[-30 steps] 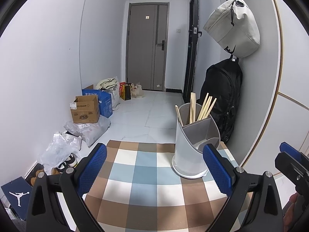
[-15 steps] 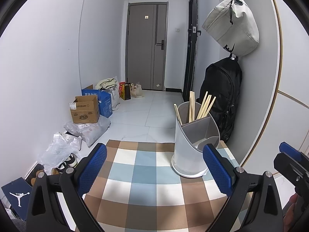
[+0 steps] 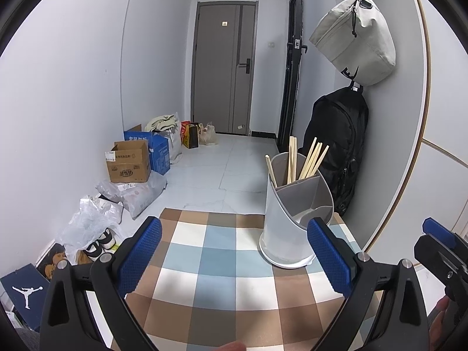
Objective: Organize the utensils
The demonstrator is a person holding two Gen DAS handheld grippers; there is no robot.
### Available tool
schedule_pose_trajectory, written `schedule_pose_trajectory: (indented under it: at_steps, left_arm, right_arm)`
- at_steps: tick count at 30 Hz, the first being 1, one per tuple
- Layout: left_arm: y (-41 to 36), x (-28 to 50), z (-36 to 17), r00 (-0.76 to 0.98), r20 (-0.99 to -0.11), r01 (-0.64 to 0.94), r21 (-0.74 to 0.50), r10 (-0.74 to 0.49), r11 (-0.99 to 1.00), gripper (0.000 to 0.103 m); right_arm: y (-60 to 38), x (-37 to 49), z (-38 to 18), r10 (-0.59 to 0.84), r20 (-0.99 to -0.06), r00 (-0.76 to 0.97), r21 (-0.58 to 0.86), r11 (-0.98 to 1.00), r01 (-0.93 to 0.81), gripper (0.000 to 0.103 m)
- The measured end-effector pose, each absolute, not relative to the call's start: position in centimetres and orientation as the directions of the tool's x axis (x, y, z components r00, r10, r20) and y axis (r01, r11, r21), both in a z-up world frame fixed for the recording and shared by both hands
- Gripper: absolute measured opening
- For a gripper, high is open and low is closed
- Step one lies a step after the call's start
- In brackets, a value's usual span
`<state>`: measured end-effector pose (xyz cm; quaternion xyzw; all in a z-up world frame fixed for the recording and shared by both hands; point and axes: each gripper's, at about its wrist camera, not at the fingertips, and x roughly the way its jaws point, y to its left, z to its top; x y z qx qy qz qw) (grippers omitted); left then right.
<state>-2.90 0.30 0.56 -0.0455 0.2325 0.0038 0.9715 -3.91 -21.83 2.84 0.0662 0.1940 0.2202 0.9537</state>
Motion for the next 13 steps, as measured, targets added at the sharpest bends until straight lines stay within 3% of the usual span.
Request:
schedule_pose_trajectory:
  at_steps: [6,13]
  left_arm:
    - [0.68,-2.71,0.39,0.884,-0.468,-0.039,-0.104,-0.014,0.994,0.097]
    - [-0.16,-3.18,0.65,0.900,-0.436,-0.039,-0.042,0.017,0.998,0.097]
  right_arm:
    - [-21.87,-3.91,2.82,0.446,-0.340,0.828,0.215,0.894,-0.393,0.103]
    - [-21.87,-4.02,2.86,0.447,-0.339,0.828,0.211,0.894,-0.396,0.103]
